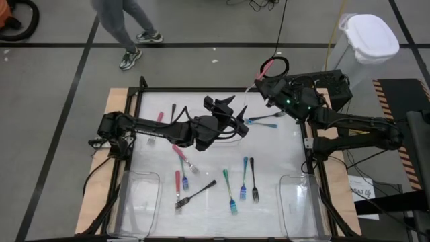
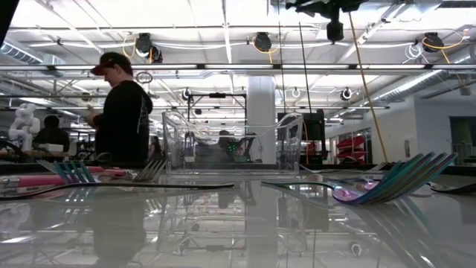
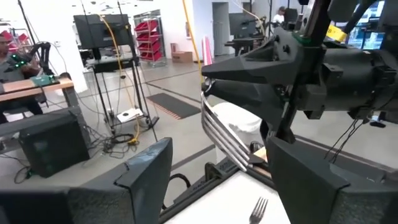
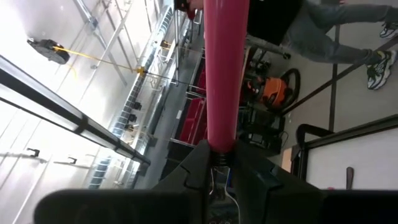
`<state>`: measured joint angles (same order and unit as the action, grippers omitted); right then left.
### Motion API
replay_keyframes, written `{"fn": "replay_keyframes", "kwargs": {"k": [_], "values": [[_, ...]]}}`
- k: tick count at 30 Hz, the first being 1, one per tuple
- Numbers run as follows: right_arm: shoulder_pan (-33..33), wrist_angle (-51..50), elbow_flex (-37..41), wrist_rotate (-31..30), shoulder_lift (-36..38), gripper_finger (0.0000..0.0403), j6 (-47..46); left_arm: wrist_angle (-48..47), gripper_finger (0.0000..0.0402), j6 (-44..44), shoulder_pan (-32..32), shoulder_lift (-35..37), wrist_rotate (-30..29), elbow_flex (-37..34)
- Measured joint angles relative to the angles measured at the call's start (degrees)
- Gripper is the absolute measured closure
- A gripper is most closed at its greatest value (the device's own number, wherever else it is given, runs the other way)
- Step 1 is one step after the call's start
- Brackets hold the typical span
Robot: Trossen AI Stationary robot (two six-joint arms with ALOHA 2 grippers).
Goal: Sort silverware by color (type)
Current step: Put the pink fork into the middle transparent bin
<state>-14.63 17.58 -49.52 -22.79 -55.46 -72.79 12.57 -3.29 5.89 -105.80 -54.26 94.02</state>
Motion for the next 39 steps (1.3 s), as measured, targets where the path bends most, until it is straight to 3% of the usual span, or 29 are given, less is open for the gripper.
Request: {"fn": "replay_keyframes", "kwargs": {"k": [6, 10, 21, 27, 33, 39], "values": [[0.12, 0.76, 0.0, 0.26, -0.86, 0.036, 0.82, -2.21, 0.0146, 3.35, -1.38, 0.0, 4.31, 0.0], [0.12, 1.34, 0.0, 0.46, -0.79, 0.036, 2.66, -3.55, 0.0169, 4.44, -1.83, -0.02, 6.32, -0.04], [0.12, 1.49, 0.0, 3.28, -0.81, 0.036, 3.45, -4.24, 0.0306, 4.48, -1.81, 0.0, 8.03, -0.04], [0.08, 1.49, 0.0, 3.01, -0.68, 0.036, 4.62, -4.28, 0.0387, 8.27, -2.01, 0.02, 4.15, -0.04], [0.08, 1.44, 0.0, 4.22, 0.33, 0.035, 6.72, -4.12, 0.0396, 12.07, -1.86, 0.09, 2.92, -0.04], [-0.72, -0.7, 0.0, 9.41, 3.29, 0.03, 7.78, -4.12, 0.04, 12.21, -1.31, 0.66, 6.03, -0.04]]}}
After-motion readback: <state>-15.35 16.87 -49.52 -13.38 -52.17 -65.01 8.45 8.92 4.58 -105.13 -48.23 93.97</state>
